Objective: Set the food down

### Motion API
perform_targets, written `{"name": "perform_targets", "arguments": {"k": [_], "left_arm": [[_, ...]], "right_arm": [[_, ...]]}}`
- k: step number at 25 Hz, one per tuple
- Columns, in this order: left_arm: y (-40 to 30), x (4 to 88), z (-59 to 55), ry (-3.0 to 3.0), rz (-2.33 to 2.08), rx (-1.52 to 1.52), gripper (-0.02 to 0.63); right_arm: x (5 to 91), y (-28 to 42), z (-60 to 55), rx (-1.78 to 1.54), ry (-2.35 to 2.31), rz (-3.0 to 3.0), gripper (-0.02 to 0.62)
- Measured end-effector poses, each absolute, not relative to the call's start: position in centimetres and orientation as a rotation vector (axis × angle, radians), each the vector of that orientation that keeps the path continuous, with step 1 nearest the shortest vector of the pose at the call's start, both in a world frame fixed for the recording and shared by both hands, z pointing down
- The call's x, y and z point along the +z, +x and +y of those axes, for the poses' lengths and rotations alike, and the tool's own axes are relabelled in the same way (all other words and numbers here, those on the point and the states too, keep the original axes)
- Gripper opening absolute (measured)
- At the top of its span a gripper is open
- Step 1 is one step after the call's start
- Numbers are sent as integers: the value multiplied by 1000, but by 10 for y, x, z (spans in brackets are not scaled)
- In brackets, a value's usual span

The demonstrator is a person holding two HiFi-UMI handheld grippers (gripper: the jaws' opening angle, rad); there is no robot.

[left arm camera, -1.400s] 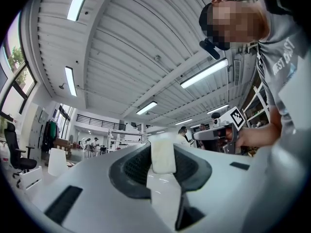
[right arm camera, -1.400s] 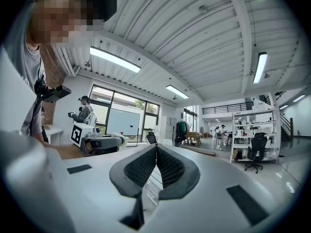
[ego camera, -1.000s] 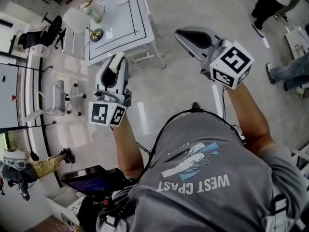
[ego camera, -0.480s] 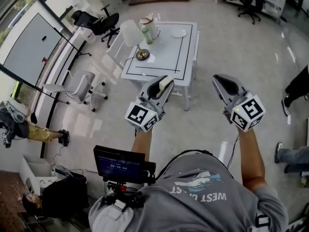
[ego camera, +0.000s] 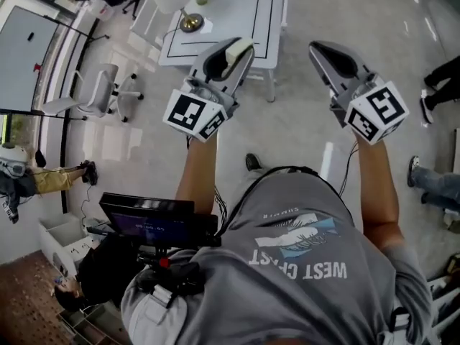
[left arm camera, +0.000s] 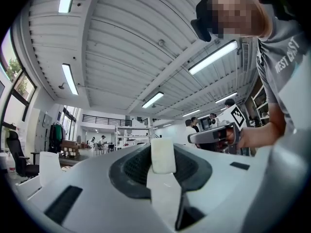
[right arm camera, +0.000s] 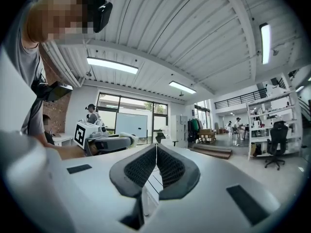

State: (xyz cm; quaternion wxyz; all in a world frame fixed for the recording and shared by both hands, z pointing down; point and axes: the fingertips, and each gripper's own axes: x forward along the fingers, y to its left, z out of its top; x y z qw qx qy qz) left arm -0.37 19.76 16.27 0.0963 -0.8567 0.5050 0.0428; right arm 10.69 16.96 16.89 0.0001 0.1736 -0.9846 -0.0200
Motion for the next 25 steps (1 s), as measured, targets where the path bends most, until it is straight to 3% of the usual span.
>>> {"name": "perform_targets", "arguments": {"k": [14, 25], "left_arm": [[-91, 185, 151, -2649, 1400, 156, 106], [-102, 196, 91, -2662, 1411, 137, 106]], "right_arm": [[193, 17, 128, -34, 685, -3023, 9], [206, 5, 68, 4, 686, -3015, 9]]}}
